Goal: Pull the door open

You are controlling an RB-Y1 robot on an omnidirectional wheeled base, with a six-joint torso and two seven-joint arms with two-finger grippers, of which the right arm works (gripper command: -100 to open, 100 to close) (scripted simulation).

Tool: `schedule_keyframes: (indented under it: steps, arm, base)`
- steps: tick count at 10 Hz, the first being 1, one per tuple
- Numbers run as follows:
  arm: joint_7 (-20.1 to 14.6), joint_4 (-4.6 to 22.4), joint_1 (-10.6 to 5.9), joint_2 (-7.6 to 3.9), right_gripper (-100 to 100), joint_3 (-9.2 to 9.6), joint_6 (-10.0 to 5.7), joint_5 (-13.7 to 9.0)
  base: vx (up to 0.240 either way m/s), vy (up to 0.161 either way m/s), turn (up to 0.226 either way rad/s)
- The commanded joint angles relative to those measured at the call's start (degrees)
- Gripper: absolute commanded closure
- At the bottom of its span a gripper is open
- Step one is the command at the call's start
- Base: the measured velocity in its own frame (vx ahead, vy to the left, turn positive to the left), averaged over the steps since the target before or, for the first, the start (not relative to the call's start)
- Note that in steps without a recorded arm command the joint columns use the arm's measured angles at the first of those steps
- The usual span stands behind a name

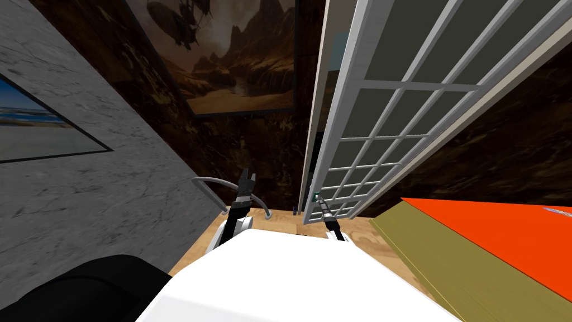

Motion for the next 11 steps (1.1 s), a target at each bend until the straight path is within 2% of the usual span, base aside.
schedule_keyframes:
  steps: [1,4,5,9,10,11]
  arm:
    - [-2.7,0.0,0.02,0.95,100,1.38,-0.25,-0.2]
    - [-6.7,0.1,0.08,0.65,100,1.95,-0.22,-1.7]
    - [-7.0,0.1,0.08,0.65,100,1.95,-0.22,-1.7]
    - [-13.5,0.2,0.18,0.17,100,2.85,-0.16,-4.1]
    - [-13.7,0.2,0.18,0.17,100,2.85,-0.16,-4.1]
    - [-16.0,0.2,0.22,-0.01,100,3.18,-0.14,-4.9]
  base:
    - [-0.042,-0.016,0.052]
    - [-0.036,-0.020,0.076]
    - [-0.021,-0.016,0.043]
    - [-0.043,-0.027,0.082]
    - [-0.037,-0.026,0.033]
    - [-0.040,-0.023,0.078]
